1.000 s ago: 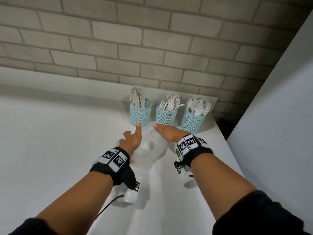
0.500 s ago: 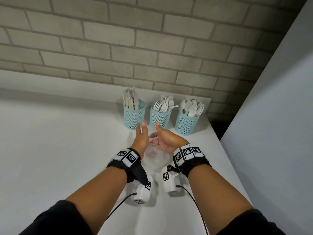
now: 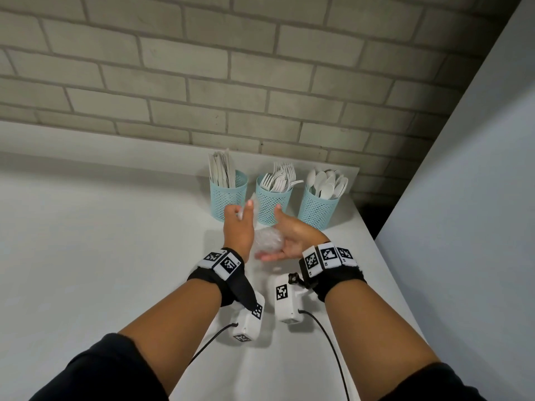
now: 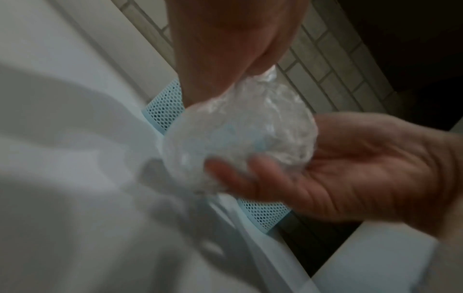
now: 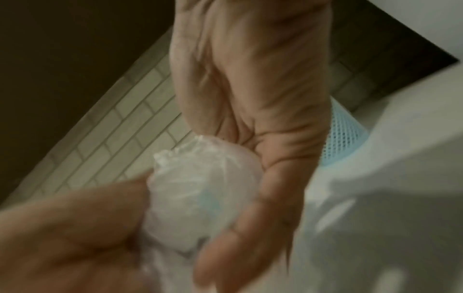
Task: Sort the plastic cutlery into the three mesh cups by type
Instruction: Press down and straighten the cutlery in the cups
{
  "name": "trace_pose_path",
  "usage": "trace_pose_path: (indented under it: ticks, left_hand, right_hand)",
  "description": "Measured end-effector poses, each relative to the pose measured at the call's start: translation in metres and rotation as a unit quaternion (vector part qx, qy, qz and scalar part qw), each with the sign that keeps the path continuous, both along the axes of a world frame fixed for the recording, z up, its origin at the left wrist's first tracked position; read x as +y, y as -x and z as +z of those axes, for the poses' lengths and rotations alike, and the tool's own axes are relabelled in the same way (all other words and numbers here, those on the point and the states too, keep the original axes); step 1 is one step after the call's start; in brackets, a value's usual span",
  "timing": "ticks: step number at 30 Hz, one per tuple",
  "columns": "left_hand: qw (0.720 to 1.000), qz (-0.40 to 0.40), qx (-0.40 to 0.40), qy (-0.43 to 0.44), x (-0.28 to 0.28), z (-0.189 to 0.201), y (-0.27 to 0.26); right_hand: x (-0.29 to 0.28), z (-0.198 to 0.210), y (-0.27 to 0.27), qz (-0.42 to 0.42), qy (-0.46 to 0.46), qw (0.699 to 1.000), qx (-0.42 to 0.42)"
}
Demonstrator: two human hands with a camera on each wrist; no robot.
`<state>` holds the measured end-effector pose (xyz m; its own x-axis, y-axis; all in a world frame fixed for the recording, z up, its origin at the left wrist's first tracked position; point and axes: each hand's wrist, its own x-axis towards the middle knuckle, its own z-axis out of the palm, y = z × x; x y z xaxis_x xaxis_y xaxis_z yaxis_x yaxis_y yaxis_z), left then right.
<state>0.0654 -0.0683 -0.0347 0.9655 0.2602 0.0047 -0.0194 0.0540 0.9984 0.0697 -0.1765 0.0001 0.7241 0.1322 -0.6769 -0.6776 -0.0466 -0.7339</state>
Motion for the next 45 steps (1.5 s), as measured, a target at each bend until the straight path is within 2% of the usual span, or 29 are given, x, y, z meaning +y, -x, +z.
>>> trace_pose_path:
  ticks: [4, 6, 8, 10, 12, 15, 18, 20, 24, 27, 29, 30, 31, 33, 35, 37, 41, 43, 45]
  left_hand:
    - [0.997, -0.064, -0.031, -0.030, -0.006, -0.005, 0.002]
    - [0.995, -0.073, -0.030, -0.056, -0.009, -0.006, 0.000]
    - [0.995, -0.070, 0.003, -0.069, -0.012, -0.004, -0.001]
    - [0.996, -0.081, 0.024, -0.039, -0.013, 0.000, -0.003]
    - [0.997, -0.079, 0.002, -0.017, -0.013, 0.006, -0.003]
    - [0.997, -0.054, -0.032, -0.034, -0.013, 0.009, -0.002]
    - [0.997, -0.047, -0.046, -0.044, -0.015, 0.009, 0.001]
    - [0.996, -0.050, -0.057, -0.043, -0.017, 0.009, 0.003]
    - [0.995, -0.058, -0.075, -0.043, -0.020, 0.009, 0.001]
    - [0.994, -0.075, -0.059, -0.062, -0.020, 0.008, 0.001]
    - [0.994, -0.089, -0.036, -0.058, -0.022, 0.010, 0.002]
    - [0.993, -0.087, -0.036, -0.069, -0.023, 0.011, 0.003]
    - [0.992, -0.079, -0.044, -0.089, -0.023, 0.011, 0.003]
    - [0.990, -0.057, -0.073, -0.110, -0.025, 0.012, 0.004]
    - [0.988, -0.046, -0.098, -0.110, -0.027, 0.015, 0.007]
    - [0.983, -0.056, -0.121, -0.130, -0.026, 0.015, 0.008]
    - [0.952, -0.076, -0.144, -0.261, -0.023, 0.008, 0.004]
    - [0.947, -0.045, -0.129, -0.290, -0.023, 0.006, 0.000]
    - [0.951, -0.020, -0.122, -0.285, -0.023, 0.008, -0.001]
  right_hand:
    - [0.003, 0.008, -0.011, -0.077, -0.057, 0.992, -0.081]
    - [0.007, 0.013, -0.013, -0.078, -0.034, 0.990, -0.111]
    - [0.010, 0.016, -0.012, -0.064, 0.005, 0.988, -0.138]
    - [0.013, 0.015, -0.009, -0.057, 0.040, 0.984, -0.165]
    - [0.017, 0.012, -0.006, -0.055, 0.081, 0.977, -0.189]
    - [0.019, 0.012, -0.004, -0.036, 0.162, 0.969, -0.181]
    - [0.019, 0.017, 0.002, 0.003, 0.132, 0.982, -0.137]
    - [0.020, 0.015, 0.004, -0.006, 0.139, 0.978, -0.156]
    - [0.024, 0.003, 0.001, 0.008, 0.211, 0.938, -0.274]
    - [0.021, 0.000, -0.002, -0.004, 0.254, 0.895, -0.366]
    - [0.020, -0.001, -0.003, -0.009, 0.271, 0.875, -0.401]
    - [0.019, -0.004, -0.005, -0.014, 0.273, 0.874, -0.402]
    - [0.017, -0.006, -0.006, -0.020, 0.271, 0.879, -0.392]
    - [0.015, -0.007, -0.006, -0.024, 0.236, 0.909, -0.343]
    - [0.011, 0.001, 0.000, -0.001, 0.159, 0.957, -0.244]
    - [0.006, 0.009, 0.005, 0.019, 0.080, 0.985, -0.148]
    - [0.004, 0.012, 0.004, -0.018, 0.021, 0.993, -0.117]
    - [0.010, 0.009, 0.002, -0.051, 0.034, 0.986, -0.152]
    - [0.015, 0.003, 0.002, -0.074, 0.058, 0.975, -0.200]
